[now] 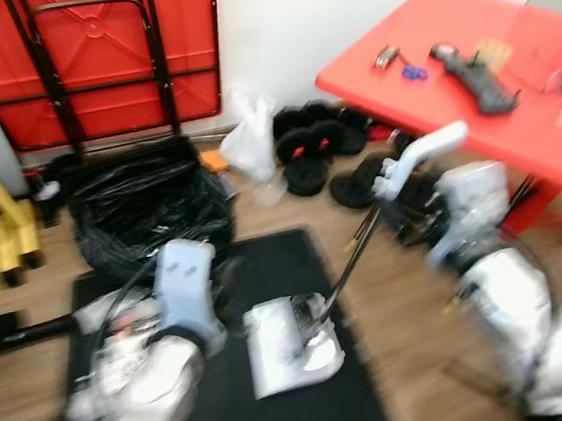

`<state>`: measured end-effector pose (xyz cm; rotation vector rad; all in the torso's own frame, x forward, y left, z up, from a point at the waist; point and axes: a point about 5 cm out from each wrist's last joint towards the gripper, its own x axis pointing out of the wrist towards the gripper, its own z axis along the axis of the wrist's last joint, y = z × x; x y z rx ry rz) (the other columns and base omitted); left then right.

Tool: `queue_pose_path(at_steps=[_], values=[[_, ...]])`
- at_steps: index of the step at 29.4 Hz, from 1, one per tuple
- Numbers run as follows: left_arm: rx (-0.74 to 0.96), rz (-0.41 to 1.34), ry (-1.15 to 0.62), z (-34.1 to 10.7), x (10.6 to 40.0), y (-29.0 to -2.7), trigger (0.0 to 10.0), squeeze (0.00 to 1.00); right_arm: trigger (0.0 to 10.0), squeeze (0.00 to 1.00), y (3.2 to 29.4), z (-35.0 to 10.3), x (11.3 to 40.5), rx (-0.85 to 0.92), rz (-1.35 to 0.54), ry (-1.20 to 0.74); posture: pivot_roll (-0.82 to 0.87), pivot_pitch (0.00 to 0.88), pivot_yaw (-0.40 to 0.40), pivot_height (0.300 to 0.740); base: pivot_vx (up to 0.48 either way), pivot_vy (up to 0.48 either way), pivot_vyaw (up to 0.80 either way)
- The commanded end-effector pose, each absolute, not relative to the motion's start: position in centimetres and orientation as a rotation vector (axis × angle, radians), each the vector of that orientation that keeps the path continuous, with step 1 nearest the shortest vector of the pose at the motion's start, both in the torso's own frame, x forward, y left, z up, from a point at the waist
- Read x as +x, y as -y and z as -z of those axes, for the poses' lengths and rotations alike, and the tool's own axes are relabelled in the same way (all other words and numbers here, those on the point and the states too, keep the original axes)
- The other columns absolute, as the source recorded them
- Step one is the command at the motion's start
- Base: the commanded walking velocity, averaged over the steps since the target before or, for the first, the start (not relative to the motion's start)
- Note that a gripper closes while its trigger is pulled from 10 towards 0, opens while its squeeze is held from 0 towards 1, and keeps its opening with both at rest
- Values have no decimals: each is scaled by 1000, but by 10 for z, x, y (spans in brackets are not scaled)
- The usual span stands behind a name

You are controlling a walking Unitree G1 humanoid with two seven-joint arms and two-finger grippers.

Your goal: Sweep floor

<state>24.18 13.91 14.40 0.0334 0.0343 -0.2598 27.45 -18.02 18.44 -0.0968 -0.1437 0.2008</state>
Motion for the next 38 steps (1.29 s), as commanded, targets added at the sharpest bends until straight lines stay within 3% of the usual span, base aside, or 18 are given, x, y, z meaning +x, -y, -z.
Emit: queue_pose_path(at_steps=[1,14,28,38], values=[[27,286,-40,-142,241,-132,10000,0,10000,0,185,-183,274,-115,-187,135,-114,189,-156,740,337,0,0],[20,291,-30,-142,245,-129,10000,0,10000,0,181,-179,277,-162,-206,126,-121,178,-169,740,331,0,0],[38,273,-12,-144,258,-129,10000,0,10000,0,174,-183,289,-199,-262,132,-119,148,-187,740,0,0,0],[41,278,7,-147,271,-127,10000,0,10000,0,156,-192,299,-220,-303,163,-149,132,-155,740,0,0,0]])
